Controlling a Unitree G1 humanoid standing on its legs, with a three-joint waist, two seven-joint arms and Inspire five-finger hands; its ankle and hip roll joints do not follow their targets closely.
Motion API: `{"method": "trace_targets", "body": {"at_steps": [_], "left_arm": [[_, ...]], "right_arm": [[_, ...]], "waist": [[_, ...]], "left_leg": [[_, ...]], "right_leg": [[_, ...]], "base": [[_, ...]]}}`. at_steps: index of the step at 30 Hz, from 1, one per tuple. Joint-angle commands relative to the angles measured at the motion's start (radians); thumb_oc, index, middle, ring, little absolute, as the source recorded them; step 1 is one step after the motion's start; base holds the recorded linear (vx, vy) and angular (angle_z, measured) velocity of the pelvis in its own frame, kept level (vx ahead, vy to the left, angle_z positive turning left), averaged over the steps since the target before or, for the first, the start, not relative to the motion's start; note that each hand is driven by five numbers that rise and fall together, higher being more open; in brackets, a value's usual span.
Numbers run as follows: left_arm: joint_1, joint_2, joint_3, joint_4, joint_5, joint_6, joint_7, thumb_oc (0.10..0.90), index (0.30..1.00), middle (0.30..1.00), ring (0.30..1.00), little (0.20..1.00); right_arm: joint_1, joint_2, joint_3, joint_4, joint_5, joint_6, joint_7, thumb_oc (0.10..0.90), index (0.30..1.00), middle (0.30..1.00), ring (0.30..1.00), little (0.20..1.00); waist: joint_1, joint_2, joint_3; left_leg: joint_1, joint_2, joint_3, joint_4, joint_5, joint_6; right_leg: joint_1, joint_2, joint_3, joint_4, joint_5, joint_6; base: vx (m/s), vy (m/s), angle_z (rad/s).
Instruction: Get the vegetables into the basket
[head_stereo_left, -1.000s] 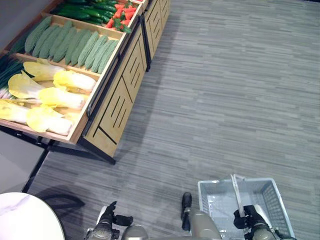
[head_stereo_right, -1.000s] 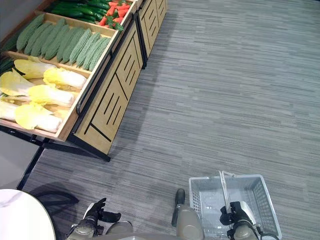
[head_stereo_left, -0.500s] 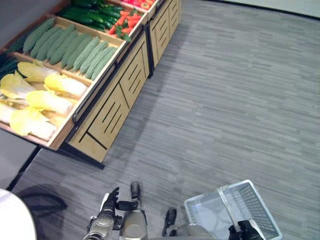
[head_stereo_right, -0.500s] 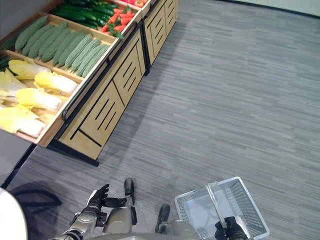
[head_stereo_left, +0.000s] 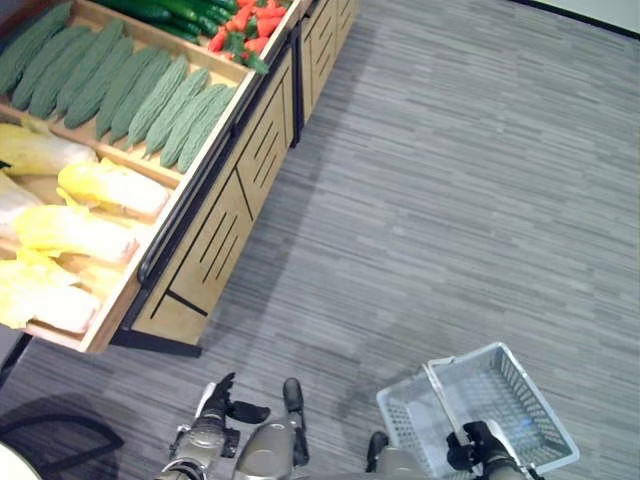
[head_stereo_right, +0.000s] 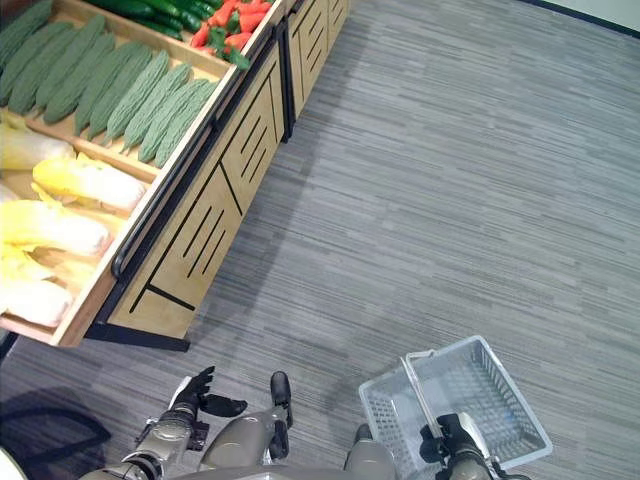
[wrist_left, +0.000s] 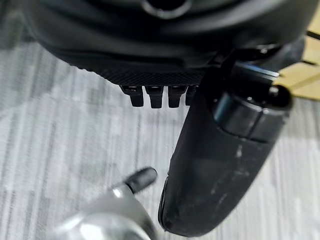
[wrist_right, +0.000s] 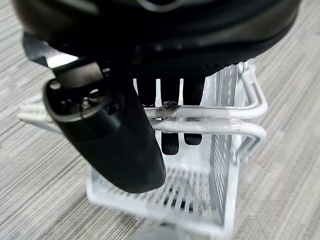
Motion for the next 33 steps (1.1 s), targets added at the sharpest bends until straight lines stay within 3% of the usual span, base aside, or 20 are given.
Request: {"method": "trace_targets", "body": {"at_steps": [1,5,8,9,11,15,17,20,26,29,31,32,33], "left_arm": [[0.012,-0.020,0.006,-0.014,0.018,-0.017,0.012,0.900,1.000,1.000,1.000,1.000],[0.025,-0.014,0.008,-0.024,0.014,-0.014,0.003,0.900,1.000,1.000,1.000,1.000],[0.021,-0.014,0.007,-0.016,0.018,-0.012,0.000,0.900,1.000,1.000,1.000,1.000],[0.023,-0.014,0.007,-0.015,0.011,-0.012,0.002,0.900,1.000,1.000,1.000,1.000],[0.023,-0.015,0.011,-0.010,0.006,-0.014,0.004,0.900,1.000,1.000,1.000,1.000],[0.029,-0.020,0.024,0.013,0.002,-0.019,0.006,0.900,1.000,1.000,1.000,1.000],[0.037,-0.029,0.031,0.021,-0.010,-0.022,0.003,0.900,1.000,1.000,1.000,1.000],[0.058,-0.040,0.047,0.017,-0.037,-0.023,0.003,0.900,1.000,1.000,1.000,1.000],[0.080,-0.053,0.058,0.022,-0.062,-0.019,-0.005,0.900,1.000,1.000,1.000,1.000],[0.058,-0.053,0.044,0.022,-0.066,-0.012,-0.004,0.900,1.000,1.000,1.000,1.000],[0.043,-0.047,0.037,0.017,-0.072,-0.008,-0.004,0.900,1.000,1.000,1.000,1.000],[0.039,-0.046,0.031,0.017,-0.065,-0.006,-0.003,0.900,1.000,1.000,1.000,1.000],[0.033,-0.048,0.024,0.015,-0.059,-0.005,-0.001,0.900,1.000,1.000,1.000,1.000]], "right_arm": [[0.028,-0.082,-0.023,-0.036,-0.010,-0.003,-0.028,0.400,0.300,0.300,0.300,0.300],[0.018,-0.078,-0.012,-0.041,-0.016,-0.001,-0.025,0.400,0.300,0.300,0.300,0.300],[0.008,-0.076,-0.003,-0.043,-0.017,-0.002,-0.024,0.400,0.300,0.300,0.300,0.300],[0.006,-0.075,0.004,-0.041,-0.018,-0.004,-0.026,0.400,0.300,0.300,0.300,0.300],[0.003,-0.073,0.008,-0.037,-0.019,-0.008,-0.028,0.400,0.300,0.300,0.300,0.300],[0.001,-0.080,0.010,-0.037,-0.027,-0.004,-0.020,0.400,0.300,0.300,0.300,0.300],[0.007,-0.086,0.012,-0.030,-0.034,-0.003,-0.009,0.400,0.300,0.300,0.300,0.300],[0.017,-0.095,0.011,-0.010,-0.043,0.000,-0.001,0.400,0.300,0.300,0.300,0.300],[0.040,-0.127,-0.004,0.020,-0.039,-0.005,0.014,0.400,0.300,0.300,0.300,0.300],[0.051,-0.142,-0.017,0.017,-0.025,-0.006,0.013,0.400,0.300,0.300,0.300,0.300],[0.061,-0.147,-0.032,0.020,-0.010,-0.005,0.006,0.400,0.300,0.300,0.300,0.300],[0.071,-0.146,-0.049,0.019,0.005,-0.004,0.001,0.400,0.300,0.300,0.300,0.300],[0.077,-0.144,-0.060,0.019,0.018,-0.004,-0.006,0.400,0.300,0.300,0.300,0.300]], "waist": [[0.012,0.003,0.028],[0.018,0.025,0.036],[0.001,0.054,0.048],[-0.018,0.076,0.058],[-0.028,0.082,0.067],[-0.087,0.066,0.084],[-0.104,0.061,0.078],[-0.097,0.058,0.061],[-0.086,0.077,0.035],[-0.090,0.058,0.065],[-0.102,0.057,0.074],[-0.113,0.062,0.073],[-0.114,0.066,0.074]], "left_leg": [[-0.048,0.061,-0.007,0.095,-0.050,-0.109],[0.025,0.051,-0.007,0.030,-0.055,-0.080],[0.075,0.058,-0.016,0.001,-0.058,-0.076],[0.114,0.064,-0.027,-0.008,-0.060,-0.080],[0.138,0.062,-0.038,0.004,-0.073,-0.095],[0.221,0.044,-0.102,0.039,-0.138,-0.128],[0.247,0.040,-0.141,0.053,-0.158,-0.134],[0.269,0.048,-0.172,0.070,-0.172,-0.142],[0.257,0.111,-0.240,0.142,-0.100,-0.198],[0.139,0.162,-0.168,0.338,-0.005,-0.223],[0.103,0.242,-0.021,0.329,0.020,-0.221],[0.095,0.282,0.072,0.290,0.023,-0.242],[0.089,0.303,0.142,0.253,0.045,-0.236]], "right_leg": [[0.048,-0.007,0.012,0.002,0.207,0.039],[-0.028,0.012,0.020,0.216,0.285,0.046],[-0.100,0.049,0.044,0.307,0.274,0.032],[-0.180,0.075,0.041,0.324,0.216,0.009],[-0.214,0.076,0.027,0.225,0.163,-0.008],[-0.267,0.069,0.108,-0.053,0.231,0.026],[-0.268,0.087,0.146,-0.032,0.234,0.032],[-0.239,0.100,0.134,-0.011,0.227,0.015],[-0.187,0.151,0.072,0.043,0.130,-0.049],[-0.130,0.126,0.005,0.050,0.089,-0.088],[-0.087,0.113,-0.053,0.041,0.063,-0.098],[-0.056,0.108,-0.083,0.038,0.035,-0.091],[-0.050,0.105,-0.106,0.029,0.040,-0.096]], "base": [[0.07,0.083,-0.11],[0.06,0.120,-0.06],[0.10,0.088,0.01],[0.19,0.005,0.24],[0.23,-0.060,0.37],[0.36,-0.167,0.62],[0.33,-0.179,0.63],[0.27,-0.234,0.92],[0.19,-0.241,0.50],[0.08,-0.287,0.72],[0.09,-0.226,1.13],[0.09,-0.132,1.49],[0.16,-0.060,1.61]]}}
